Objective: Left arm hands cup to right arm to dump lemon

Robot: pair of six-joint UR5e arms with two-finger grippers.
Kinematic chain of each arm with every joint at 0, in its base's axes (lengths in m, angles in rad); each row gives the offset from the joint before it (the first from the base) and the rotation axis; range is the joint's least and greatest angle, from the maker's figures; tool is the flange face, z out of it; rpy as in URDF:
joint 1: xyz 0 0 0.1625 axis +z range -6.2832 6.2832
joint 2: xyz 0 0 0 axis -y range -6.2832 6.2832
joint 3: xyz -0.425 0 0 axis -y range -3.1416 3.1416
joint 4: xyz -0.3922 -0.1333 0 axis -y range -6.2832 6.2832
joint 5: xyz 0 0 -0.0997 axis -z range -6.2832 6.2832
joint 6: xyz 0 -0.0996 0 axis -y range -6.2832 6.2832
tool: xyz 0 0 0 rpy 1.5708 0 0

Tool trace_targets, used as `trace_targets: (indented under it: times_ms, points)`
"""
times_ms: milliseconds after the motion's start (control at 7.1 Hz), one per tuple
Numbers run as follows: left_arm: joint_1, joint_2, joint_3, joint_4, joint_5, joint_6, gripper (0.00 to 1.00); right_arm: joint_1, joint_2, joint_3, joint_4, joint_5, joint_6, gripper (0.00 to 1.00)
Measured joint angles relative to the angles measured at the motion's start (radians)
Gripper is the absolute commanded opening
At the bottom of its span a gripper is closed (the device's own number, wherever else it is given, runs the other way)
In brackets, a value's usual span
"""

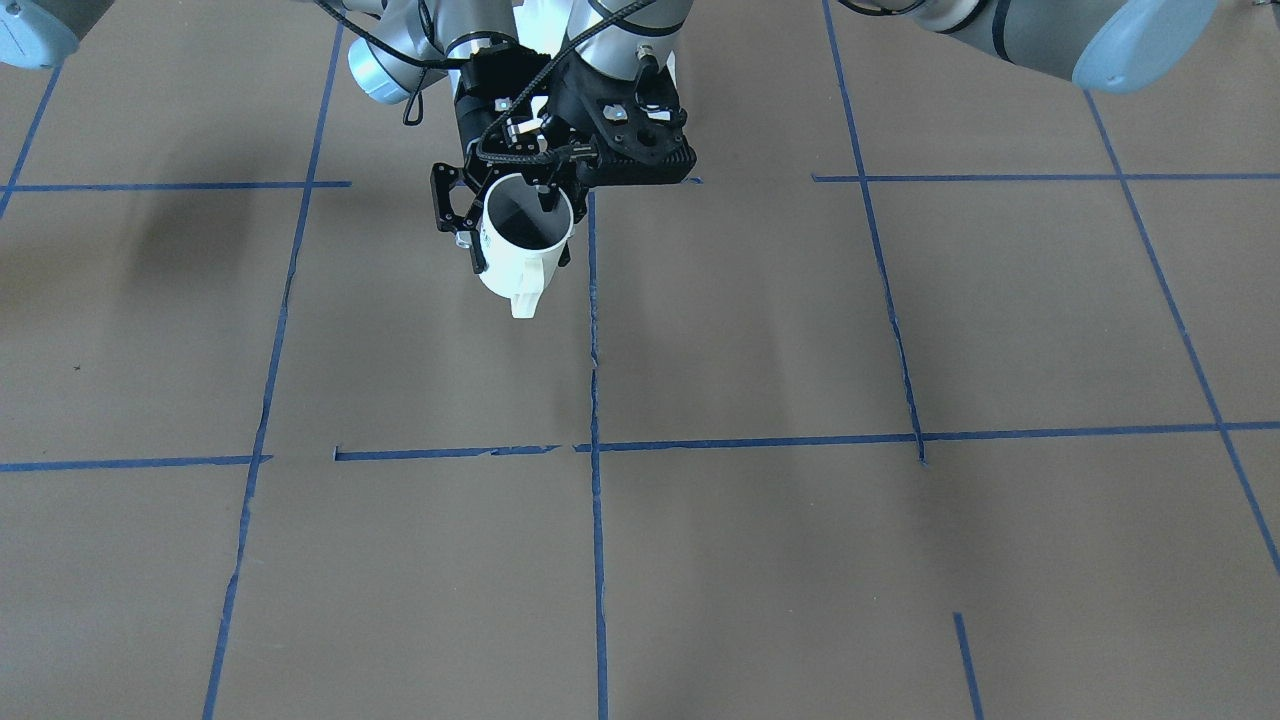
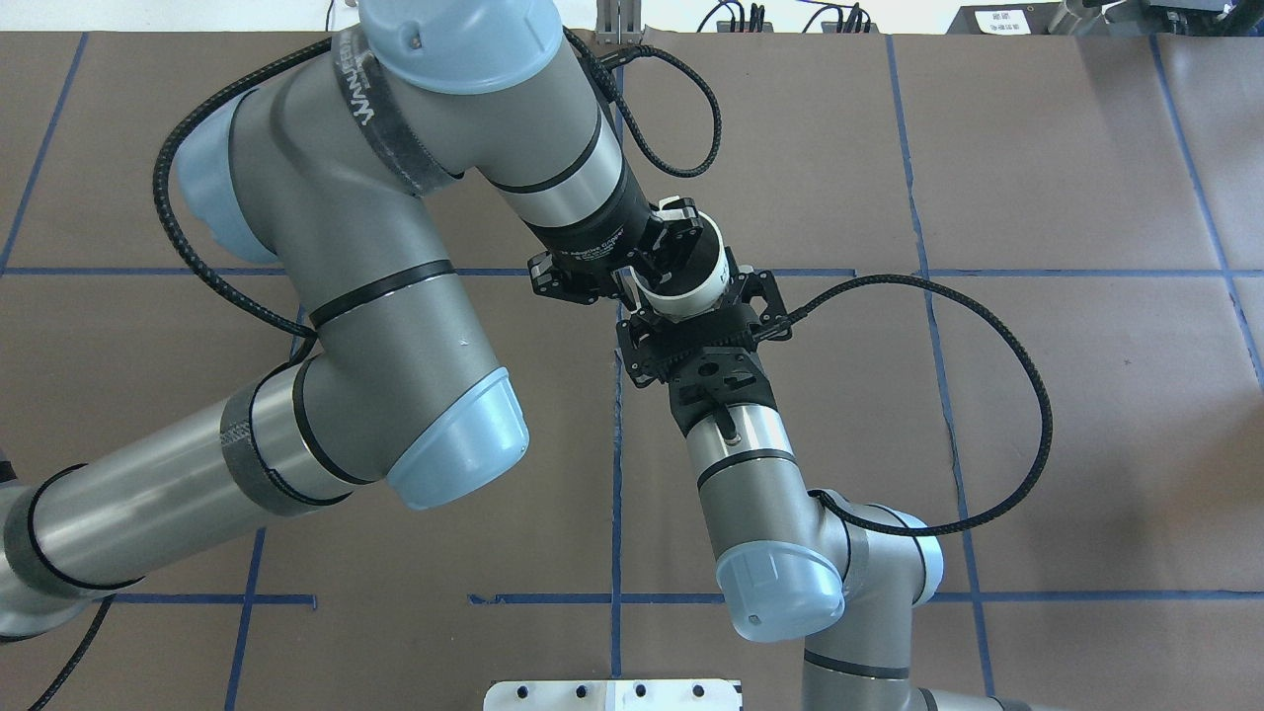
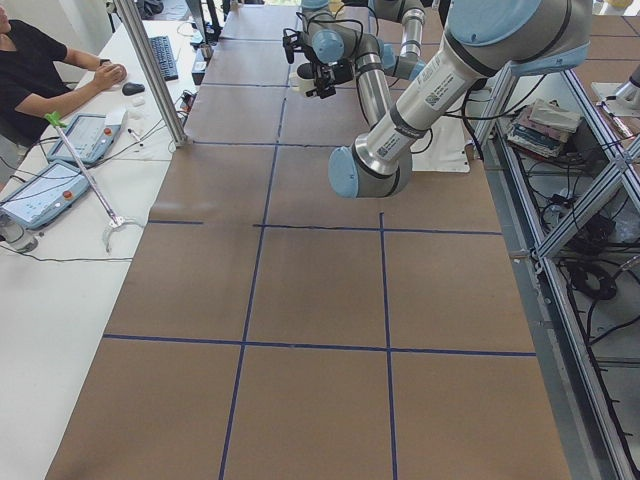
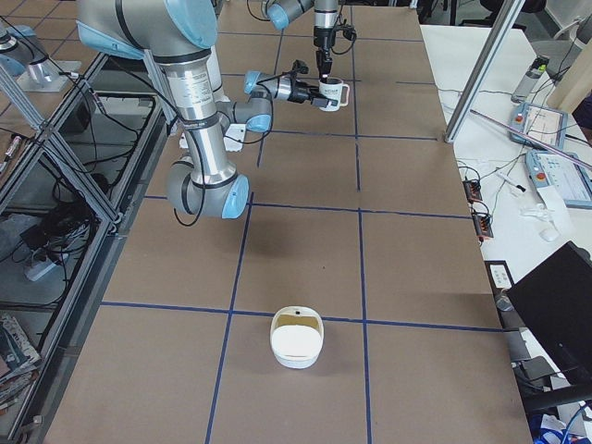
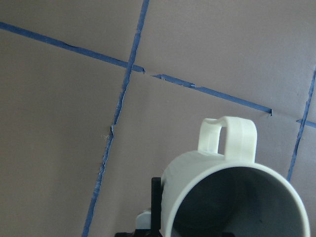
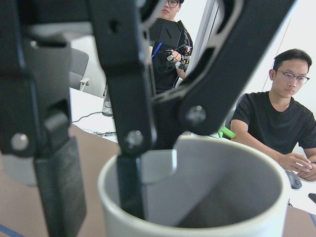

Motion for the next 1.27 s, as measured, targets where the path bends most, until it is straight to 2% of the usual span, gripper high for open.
trace_targets:
  times_ms: [141, 986, 1268]
  points:
    - [0.000, 0.000, 0.000, 0.010, 0.000, -0.001, 0.00, -0.003, 0.001, 0.006, 0.001, 0.002, 0.000, 1.00]
    - [-0.009, 0.003, -0.047, 0.023, 0.000, -0.052, 0.00, -0.039, -0.024, 0.023, 0.003, 0.002, 0.003, 1.00]
    - [-0.040, 0.003, -0.060, 0.022, -0.001, -0.057, 0.00, -0.068, -0.068, 0.021, 0.053, 0.001, 0.008, 1.00]
